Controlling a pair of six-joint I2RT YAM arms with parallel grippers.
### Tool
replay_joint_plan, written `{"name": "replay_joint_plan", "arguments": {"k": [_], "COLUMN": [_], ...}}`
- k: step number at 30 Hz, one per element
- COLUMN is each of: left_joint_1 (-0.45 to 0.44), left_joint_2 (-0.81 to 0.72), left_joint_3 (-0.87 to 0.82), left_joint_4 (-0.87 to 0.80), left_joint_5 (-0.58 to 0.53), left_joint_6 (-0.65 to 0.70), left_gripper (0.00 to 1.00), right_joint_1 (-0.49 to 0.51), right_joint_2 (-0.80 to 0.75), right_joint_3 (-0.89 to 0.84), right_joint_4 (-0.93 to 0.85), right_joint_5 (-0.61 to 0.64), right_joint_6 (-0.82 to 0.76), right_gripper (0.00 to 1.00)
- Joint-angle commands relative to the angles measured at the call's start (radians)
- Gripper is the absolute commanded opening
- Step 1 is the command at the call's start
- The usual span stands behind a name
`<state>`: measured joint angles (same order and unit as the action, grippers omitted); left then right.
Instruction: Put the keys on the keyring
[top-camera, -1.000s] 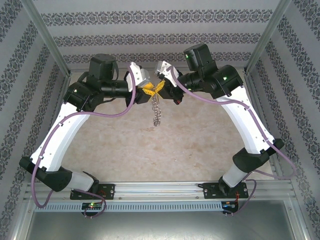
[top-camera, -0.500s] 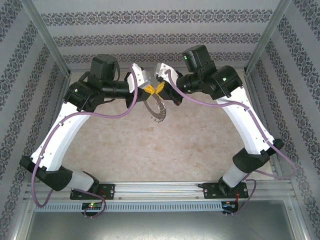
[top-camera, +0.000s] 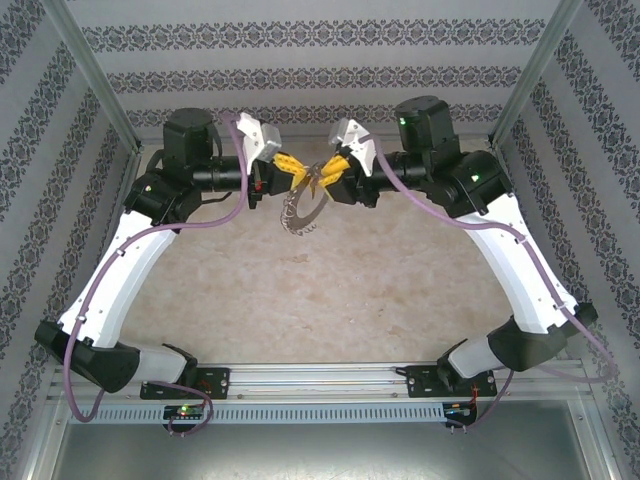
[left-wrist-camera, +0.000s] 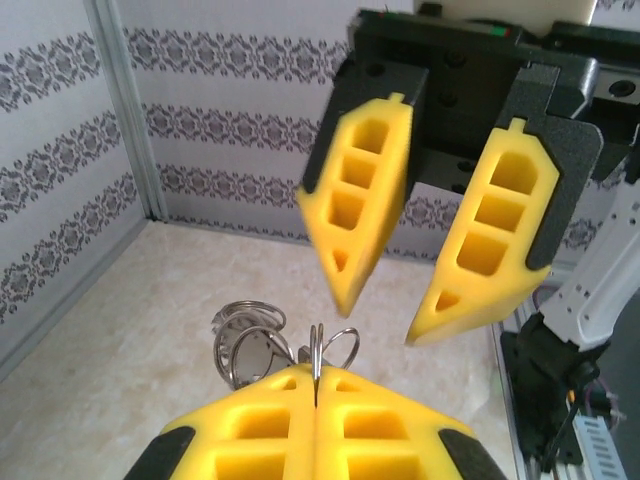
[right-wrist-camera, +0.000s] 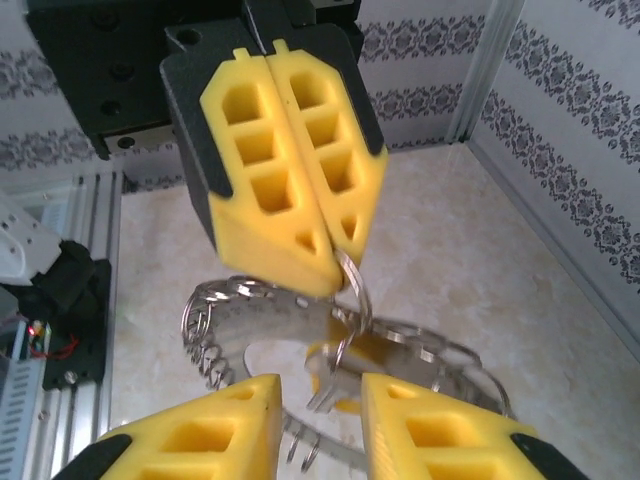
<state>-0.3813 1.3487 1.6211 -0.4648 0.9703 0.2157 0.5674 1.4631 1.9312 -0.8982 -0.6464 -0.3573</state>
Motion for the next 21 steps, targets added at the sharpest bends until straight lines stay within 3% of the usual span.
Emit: {"name": "replay_joint_plan", "arguments": {"k": [1,16,21], "left_joint_1": [0.020,0.045,0.049], "left_joint_2": [-0.034,-0.051,-0.057], "left_joint_3": [-0.016,-0.050,-0.057], "left_joint_4": [0.192,0.293,0.298], "left_joint_5": [0.089,0.142,0.144], "left_joint_6": [-0.119,-0.202,-0.206], "left_gripper": [0.00,0.00,0.00], "right_joint_1": [-0.019,-0.027,-0.026], "right_joint_2": [-0.029,0.008,0.023], "right_joint_3": [-0.030,-0.009,0.006], "right_joint_4": [0.096,0.175,0.183], "right_joint_5": [-0.080,-0.120,-0.131], "right_joint_6": [0.082,0.151,0.158], "right_gripper": [0.27,0.32,0.25]}}
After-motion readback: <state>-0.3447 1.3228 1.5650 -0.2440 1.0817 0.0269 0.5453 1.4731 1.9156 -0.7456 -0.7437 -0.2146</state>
